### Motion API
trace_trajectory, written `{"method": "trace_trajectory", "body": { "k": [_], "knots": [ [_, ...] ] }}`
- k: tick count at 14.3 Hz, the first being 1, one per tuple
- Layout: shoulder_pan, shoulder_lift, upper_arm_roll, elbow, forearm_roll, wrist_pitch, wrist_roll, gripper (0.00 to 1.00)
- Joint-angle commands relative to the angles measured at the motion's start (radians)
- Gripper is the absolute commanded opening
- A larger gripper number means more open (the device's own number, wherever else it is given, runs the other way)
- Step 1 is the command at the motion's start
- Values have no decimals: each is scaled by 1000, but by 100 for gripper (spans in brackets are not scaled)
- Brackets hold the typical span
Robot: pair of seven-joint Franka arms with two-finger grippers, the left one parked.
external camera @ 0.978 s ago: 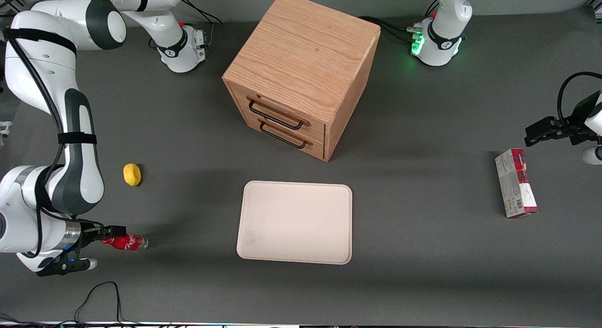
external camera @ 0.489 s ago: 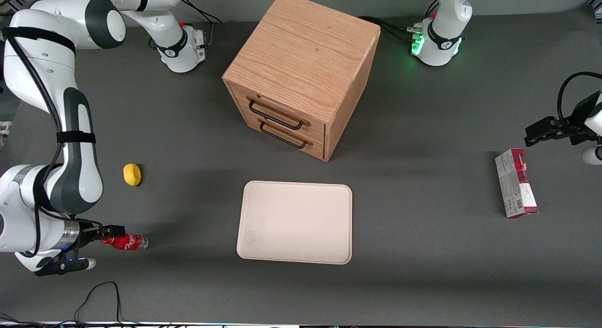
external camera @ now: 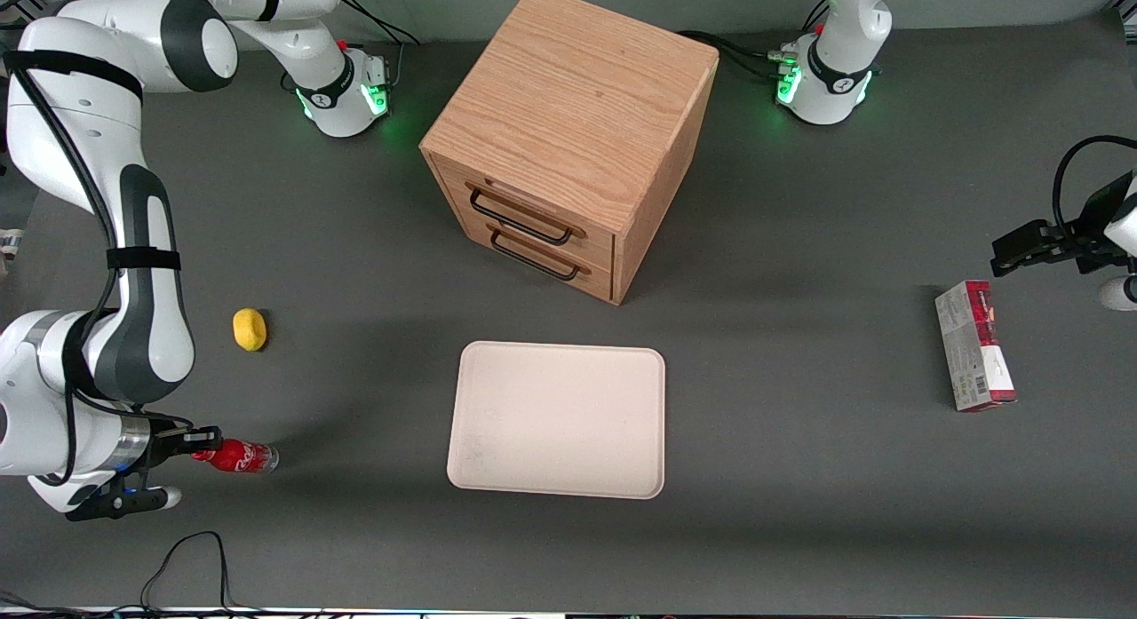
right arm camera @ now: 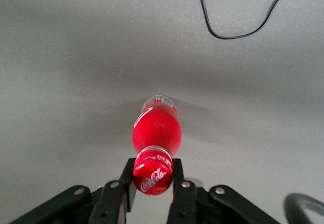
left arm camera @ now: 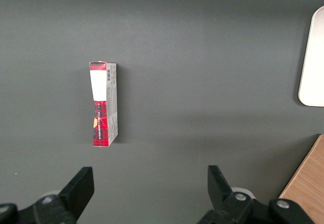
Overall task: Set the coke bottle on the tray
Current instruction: 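Close the right gripper around the bottle's cap end, then lift the bottle and pull it back toward the right arm's base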
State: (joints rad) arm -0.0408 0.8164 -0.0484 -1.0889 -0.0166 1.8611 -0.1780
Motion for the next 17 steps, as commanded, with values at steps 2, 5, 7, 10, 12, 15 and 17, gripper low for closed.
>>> {"method": "trace_trajectory", "body": {
  "k": [2, 5, 7, 10, 12, 15, 17],
  "knots": [
    [2, -34, -4, -31, -13, -6, -6, 0],
    [7, -91, -2, -25, -13, -107, -1, 0],
    [10, -173, 1, -23, -11, -227, -1, 0],
    [9, -313, 2, -14, -13, -415, -1, 0],
    [7, -399, 1, -23, -9, -485, -9, 0],
    [6, -448, -2, -45, -11, -540, -18, 0],
    [6, -470, -2, -72, -13, -540, -20, 0]
  ]
}}
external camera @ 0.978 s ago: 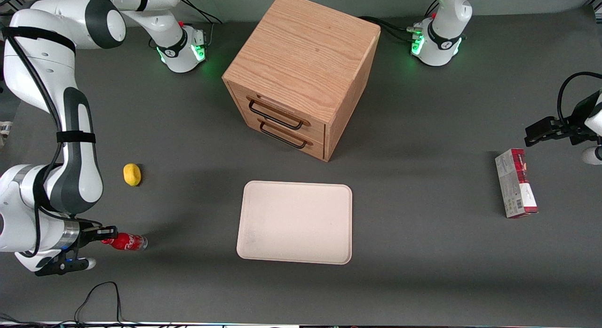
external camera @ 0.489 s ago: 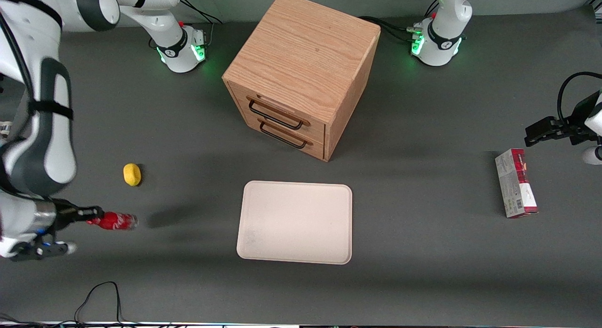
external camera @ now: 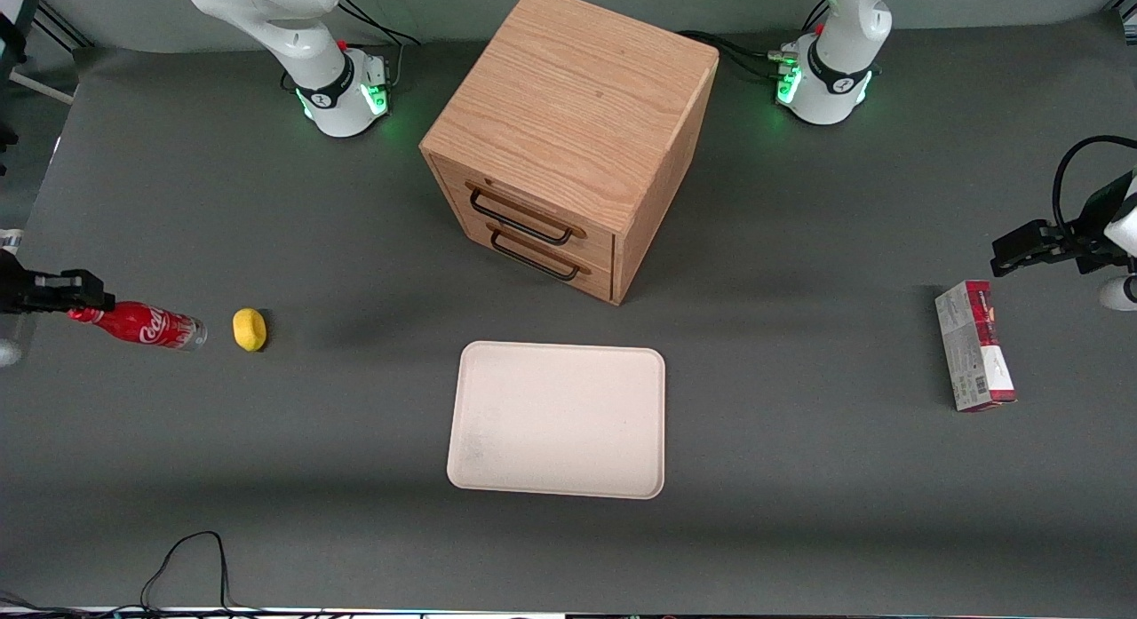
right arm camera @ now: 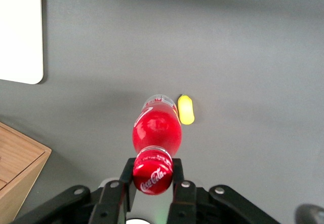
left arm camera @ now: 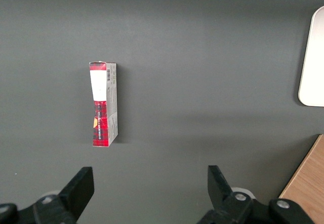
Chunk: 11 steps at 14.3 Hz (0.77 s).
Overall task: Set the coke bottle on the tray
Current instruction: 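Lift the bottle and pull it back toward the right arm's base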
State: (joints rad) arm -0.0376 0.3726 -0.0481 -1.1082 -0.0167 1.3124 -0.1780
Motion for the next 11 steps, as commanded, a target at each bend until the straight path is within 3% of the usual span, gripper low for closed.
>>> {"method": "trace_trajectory", "body": {
  "k": [1, 11],
  "knots": [
    [2, -44, -3, -74, -14, 10, -20, 0],
    [41, -161, 5, -200, -12, 2, 3, 0]
  ]
}}
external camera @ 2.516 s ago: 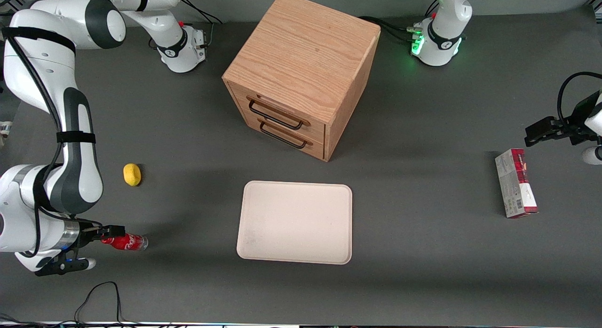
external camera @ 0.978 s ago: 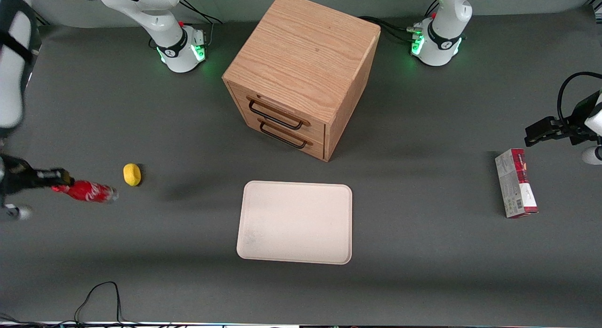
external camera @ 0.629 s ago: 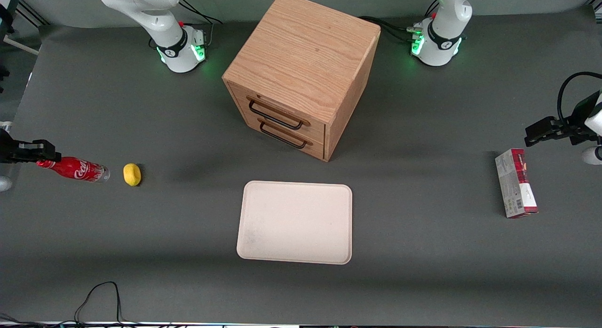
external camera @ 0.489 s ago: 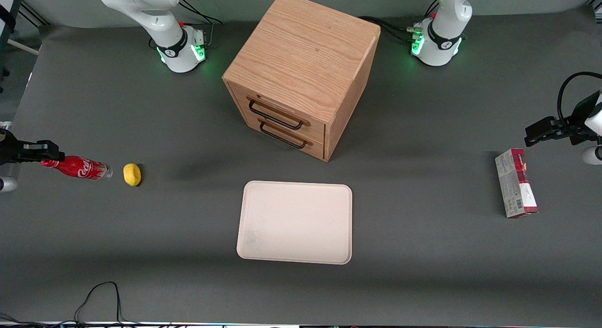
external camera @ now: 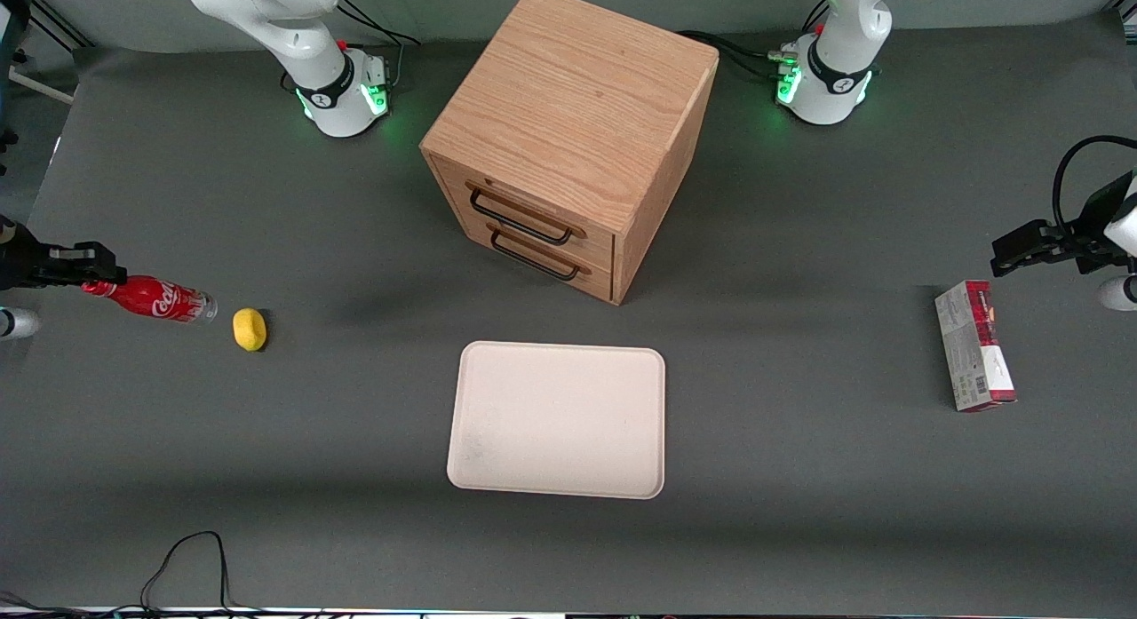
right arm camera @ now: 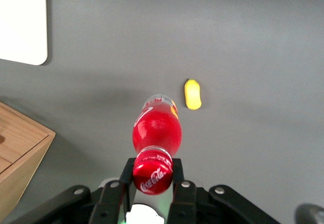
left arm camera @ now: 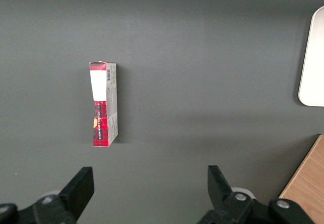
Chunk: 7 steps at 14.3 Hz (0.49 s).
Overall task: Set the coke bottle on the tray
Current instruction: 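Carry the held bottle over to the white tray's corner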
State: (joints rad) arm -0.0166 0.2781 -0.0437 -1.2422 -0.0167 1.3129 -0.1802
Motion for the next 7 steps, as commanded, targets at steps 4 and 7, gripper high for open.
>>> {"method": "trace_trajectory", "body": {
  "k": [4, 7],
  "knots": [
    [91, -42, 2, -39, -2, 3, 154, 0],
    [164, 77, 39, 85, 0, 2, 304, 0]
  ]
}}
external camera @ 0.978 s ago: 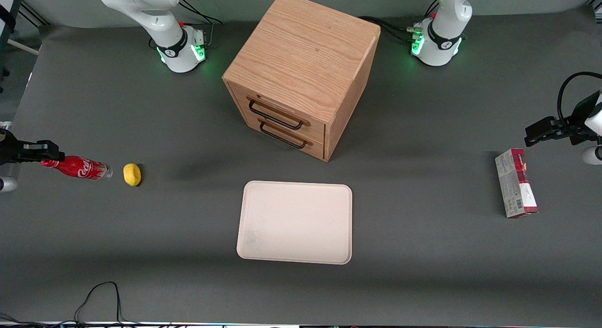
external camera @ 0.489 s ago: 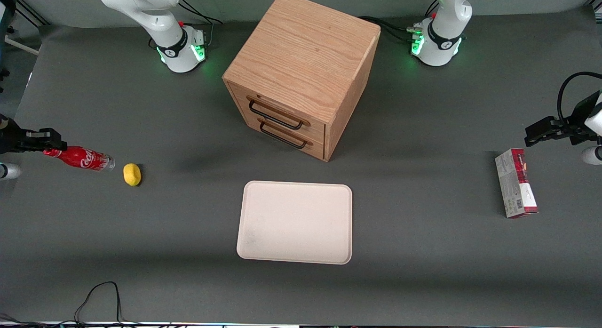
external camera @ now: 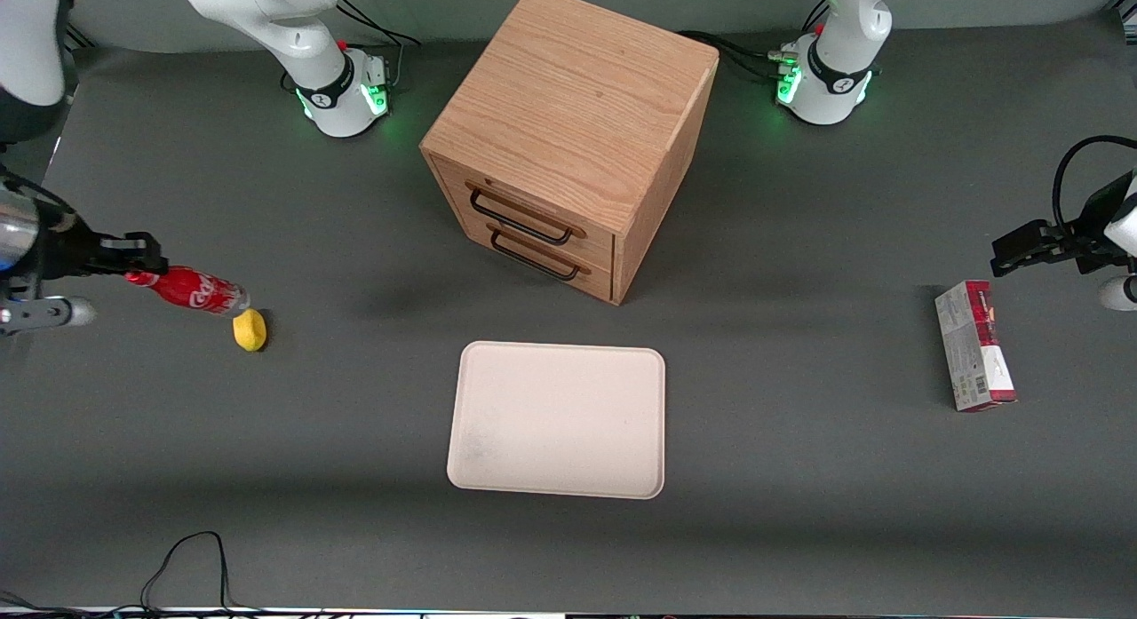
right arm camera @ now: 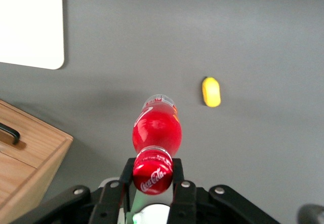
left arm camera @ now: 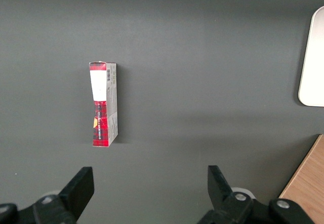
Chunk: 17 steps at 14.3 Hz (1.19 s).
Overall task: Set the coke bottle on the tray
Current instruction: 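Carry the held bottle over to the white tray's corner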
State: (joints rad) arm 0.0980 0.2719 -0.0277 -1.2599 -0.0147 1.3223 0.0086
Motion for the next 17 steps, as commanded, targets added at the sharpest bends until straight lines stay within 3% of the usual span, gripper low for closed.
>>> {"method": "trace_trajectory", "body": {
  "k": [1, 5, 7, 12, 17],
  "knots": [
    [64, 131, 44, 152, -2, -6, 184, 0],
    [71, 386, 185, 434, -2, 26, 472, 0],
    [83, 421, 229, 441, -8, 135, 580, 0],
    [190, 536, 221, 442, -96, 288, 727, 0],
    [227, 630, 219, 442, -166, 412, 859, 0]
  ]
}}
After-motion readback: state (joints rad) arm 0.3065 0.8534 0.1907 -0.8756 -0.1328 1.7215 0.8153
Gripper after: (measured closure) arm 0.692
